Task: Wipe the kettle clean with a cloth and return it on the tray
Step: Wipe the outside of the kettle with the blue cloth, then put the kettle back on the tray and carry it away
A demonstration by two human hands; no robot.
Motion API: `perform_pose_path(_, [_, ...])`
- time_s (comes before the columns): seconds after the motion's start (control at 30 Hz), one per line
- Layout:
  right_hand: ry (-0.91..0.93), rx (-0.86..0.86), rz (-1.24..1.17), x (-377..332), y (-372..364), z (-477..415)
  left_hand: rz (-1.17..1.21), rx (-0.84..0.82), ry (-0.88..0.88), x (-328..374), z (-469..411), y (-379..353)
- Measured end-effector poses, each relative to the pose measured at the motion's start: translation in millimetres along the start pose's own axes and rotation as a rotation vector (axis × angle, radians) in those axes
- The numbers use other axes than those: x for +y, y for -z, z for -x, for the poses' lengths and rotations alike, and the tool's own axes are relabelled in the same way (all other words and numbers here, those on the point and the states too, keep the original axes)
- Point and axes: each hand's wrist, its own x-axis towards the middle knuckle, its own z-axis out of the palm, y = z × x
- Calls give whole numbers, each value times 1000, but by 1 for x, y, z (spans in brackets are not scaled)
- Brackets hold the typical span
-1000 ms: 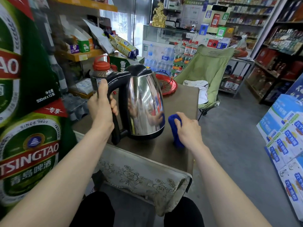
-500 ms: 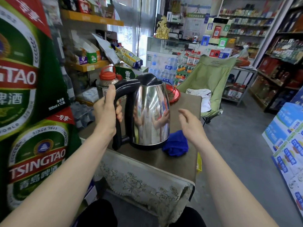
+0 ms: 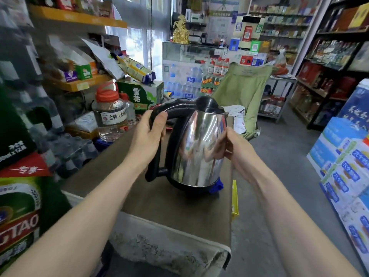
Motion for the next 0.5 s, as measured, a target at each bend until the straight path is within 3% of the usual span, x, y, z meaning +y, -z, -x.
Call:
perform_pose_path(0.23, [15,-31,-40,-12,13,-102,-188,-269,67,-33,-89,-8])
perform_pose_path(0.33, [4,-70,-17,-24,19,-126,-269,-282,90,-29,-114,-11])
perform_pose_path(0.5, [16,-94,-1,-56,26,-135,-156,-288,265,0,-143,-6])
